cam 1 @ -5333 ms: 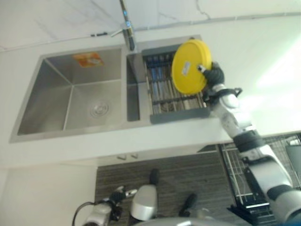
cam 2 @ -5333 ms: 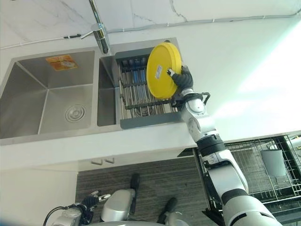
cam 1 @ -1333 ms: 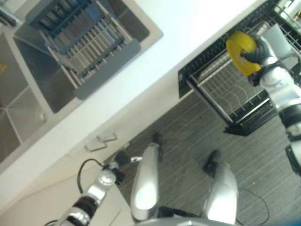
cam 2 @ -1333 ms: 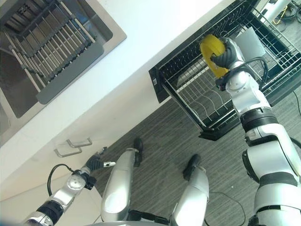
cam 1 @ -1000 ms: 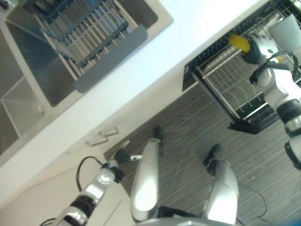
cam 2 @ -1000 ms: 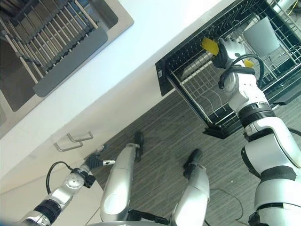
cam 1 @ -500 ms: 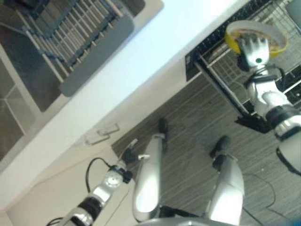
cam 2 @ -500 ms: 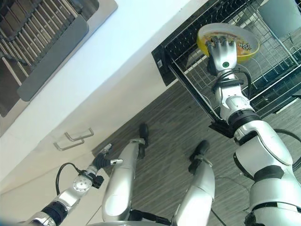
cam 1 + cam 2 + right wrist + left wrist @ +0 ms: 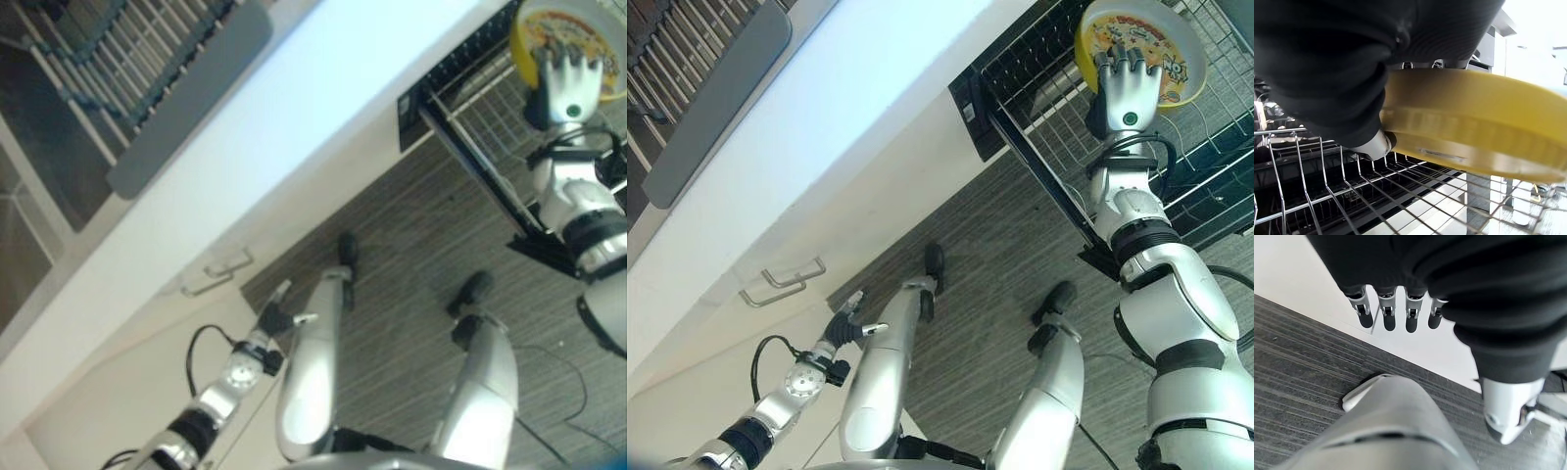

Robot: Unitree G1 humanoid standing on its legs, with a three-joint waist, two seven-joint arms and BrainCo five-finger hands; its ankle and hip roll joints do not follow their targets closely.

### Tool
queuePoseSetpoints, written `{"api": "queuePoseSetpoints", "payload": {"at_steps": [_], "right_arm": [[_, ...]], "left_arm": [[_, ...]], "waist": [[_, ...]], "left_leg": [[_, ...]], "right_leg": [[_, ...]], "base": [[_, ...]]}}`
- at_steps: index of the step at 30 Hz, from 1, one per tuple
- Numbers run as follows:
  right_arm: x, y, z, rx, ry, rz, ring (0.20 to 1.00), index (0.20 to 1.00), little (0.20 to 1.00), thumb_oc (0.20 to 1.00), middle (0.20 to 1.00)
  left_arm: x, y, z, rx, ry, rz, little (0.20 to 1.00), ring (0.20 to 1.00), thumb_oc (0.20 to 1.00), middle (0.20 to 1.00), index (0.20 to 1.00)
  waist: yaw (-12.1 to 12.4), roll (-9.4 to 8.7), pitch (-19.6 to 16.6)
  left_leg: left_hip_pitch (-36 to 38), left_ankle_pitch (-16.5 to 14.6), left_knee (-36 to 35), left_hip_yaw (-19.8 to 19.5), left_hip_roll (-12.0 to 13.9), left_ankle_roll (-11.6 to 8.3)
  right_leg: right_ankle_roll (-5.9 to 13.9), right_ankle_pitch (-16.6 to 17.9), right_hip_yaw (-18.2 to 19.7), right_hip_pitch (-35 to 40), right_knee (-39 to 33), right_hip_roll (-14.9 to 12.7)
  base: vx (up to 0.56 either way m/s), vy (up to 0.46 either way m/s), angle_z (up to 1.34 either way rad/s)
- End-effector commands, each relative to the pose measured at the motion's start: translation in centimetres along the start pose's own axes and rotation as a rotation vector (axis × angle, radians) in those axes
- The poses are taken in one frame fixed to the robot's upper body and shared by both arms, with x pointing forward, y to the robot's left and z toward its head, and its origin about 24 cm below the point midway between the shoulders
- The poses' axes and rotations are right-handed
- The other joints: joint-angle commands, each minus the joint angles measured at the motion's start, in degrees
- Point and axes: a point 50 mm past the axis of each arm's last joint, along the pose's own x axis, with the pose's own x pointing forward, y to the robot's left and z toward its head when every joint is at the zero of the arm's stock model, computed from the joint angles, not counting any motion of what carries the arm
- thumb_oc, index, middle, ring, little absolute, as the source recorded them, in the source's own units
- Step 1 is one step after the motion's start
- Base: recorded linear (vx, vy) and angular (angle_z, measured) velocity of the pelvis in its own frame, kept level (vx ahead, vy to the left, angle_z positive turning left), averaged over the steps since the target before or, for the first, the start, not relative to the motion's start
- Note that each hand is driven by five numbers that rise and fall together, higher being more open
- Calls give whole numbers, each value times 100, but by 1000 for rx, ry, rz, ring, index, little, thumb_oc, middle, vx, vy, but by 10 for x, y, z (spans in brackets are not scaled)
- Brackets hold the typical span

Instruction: Place the dishes in the dishwasher.

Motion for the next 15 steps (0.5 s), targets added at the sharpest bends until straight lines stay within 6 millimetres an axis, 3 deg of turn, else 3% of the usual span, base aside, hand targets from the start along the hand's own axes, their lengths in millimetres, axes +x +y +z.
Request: {"api": "queuePoseSetpoints", "payload": {"at_steps": [1,12,13,15], "right_arm": [[21,-25,-18,-44,44,-88,200,200,200,200,200],[23,-32,-27,-59,47,-122,200,200,200,200,200],[22,-30,-29,-38,70,-95,1000,1000,1000,1000,1000],[20,-26,-29,-13,76,-57,1000,1000,1000,1000,1000]], "left_arm": [[-4,-8,6,-26,-51,-25,1000,1000,1000,1000,1000],[-9,-8,7,-70,-80,-18,1000,1000,1000,1000,1000],[-10,-8,9,-78,-85,-18,1000,1000,1000,1000,1000],[-10,-9,8,-88,-83,-20,1000,1000,1000,1000,1000]], "waist": [[83,383,-142],[70,483,-142],[69,490,-142],[71,499,-142]], "left_leg": [[-41,43,-578,-177,-364,90],[-365,59,-532,-145,-380,93],[-430,62,-525,-144,-379,91],[-461,67,-531,-146,-398,90]], "right_leg": [[-196,-711,-251,-290,992,211],[-177,-698,-203,-648,1076,171],[-174,-698,-197,-707,1083,167],[-177,-700,-195,-738,1082,181]], "base": [[0,0,0],[4,6,-1],[0,0,0],[0,0,0]]}}
